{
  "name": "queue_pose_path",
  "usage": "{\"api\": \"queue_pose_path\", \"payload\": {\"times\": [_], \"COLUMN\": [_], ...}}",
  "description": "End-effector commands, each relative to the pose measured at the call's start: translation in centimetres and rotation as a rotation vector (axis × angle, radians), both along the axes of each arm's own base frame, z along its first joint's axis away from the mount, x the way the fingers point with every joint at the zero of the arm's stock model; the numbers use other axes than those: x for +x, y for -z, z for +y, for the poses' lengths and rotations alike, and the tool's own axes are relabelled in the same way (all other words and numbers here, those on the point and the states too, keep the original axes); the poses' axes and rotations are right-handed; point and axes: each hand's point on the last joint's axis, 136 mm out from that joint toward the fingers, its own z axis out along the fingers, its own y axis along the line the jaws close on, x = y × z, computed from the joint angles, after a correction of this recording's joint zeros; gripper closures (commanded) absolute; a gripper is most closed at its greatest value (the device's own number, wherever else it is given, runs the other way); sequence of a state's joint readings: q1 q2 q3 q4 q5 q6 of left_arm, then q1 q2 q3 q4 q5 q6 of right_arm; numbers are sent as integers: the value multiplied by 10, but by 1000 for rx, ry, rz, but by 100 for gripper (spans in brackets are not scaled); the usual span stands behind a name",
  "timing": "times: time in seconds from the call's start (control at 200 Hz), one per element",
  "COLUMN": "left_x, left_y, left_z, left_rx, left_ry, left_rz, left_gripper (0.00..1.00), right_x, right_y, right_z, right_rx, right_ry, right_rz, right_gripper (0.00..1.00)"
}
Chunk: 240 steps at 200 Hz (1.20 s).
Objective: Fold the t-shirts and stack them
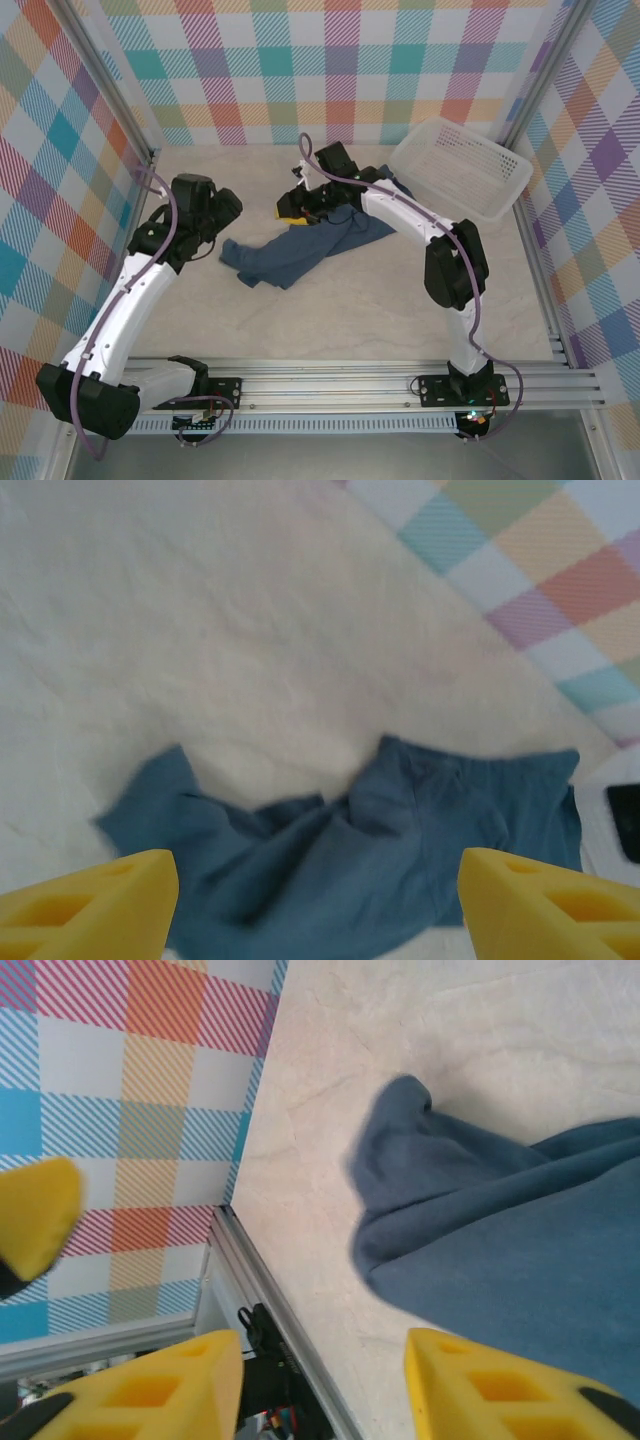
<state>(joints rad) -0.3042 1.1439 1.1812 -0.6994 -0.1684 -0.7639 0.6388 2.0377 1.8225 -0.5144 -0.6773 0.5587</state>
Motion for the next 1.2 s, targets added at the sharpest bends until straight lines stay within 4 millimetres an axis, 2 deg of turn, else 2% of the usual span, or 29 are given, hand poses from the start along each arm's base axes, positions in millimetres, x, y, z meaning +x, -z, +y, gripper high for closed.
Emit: {"api": "queue_pose_path", "payload": {"times": [0.0,0.085,0.155,0.225,0.325,0.415,0.525,0.585,0.63,0.735,0.81,0.92,1.0,1.095,1.195], "left_x": [-23,-33,-43,-52,-55,-51,-41,-35,-32,-28,-27,-25,-25,-22,-17], "left_y": [32,55,84,117,150,177,206,219,226,239,241,239,234,222,206], "left_z": [-31,-44,-56,-73,-106,-129,-136,-132,-128,-108,-88,-60,-43,-26,-11], "left_rx": [-139,-192,-235,-261,-254,-265,-225,-180,-148,-61,-16,-8,-8,-2,-13], "left_ry": [52,34,20,31,99,105,77,59,44,-12,-59,-112,-127,-125,-120], "left_rz": [151,239,358,490,590,646,678,683,684,703,699,686,680,668,639], "left_gripper": [26,26,26,26,25,25,26,29,37,70,84,92,100,100,100], "right_x": [20,40,48,52,51,49,54,60,66,87,104,128,149,172,193], "right_y": [-26,-4,19,43,75,98,118,127,132,128,127,130,131,131,128], "right_z": [-46,-94,-135,-174,-225,-256,-268,-267,-273,-286,-289,-291,-304,-321,-329], "right_rx": [-37,-184,-320,-419,-530,-607,-637,-648,-683,-681,-671,-679,-661,-616,-563], "right_ry": [130,279,377,471,592,651,656,646,661,719,721,707,753,821,852], "right_rz": [-110,-108,-103,-86,-1,48,74,76,71,42,42,37,42,80,95], "right_gripper": [49,51,55,55,55,50,48,49,49,49,49,52,53,56,61]}}
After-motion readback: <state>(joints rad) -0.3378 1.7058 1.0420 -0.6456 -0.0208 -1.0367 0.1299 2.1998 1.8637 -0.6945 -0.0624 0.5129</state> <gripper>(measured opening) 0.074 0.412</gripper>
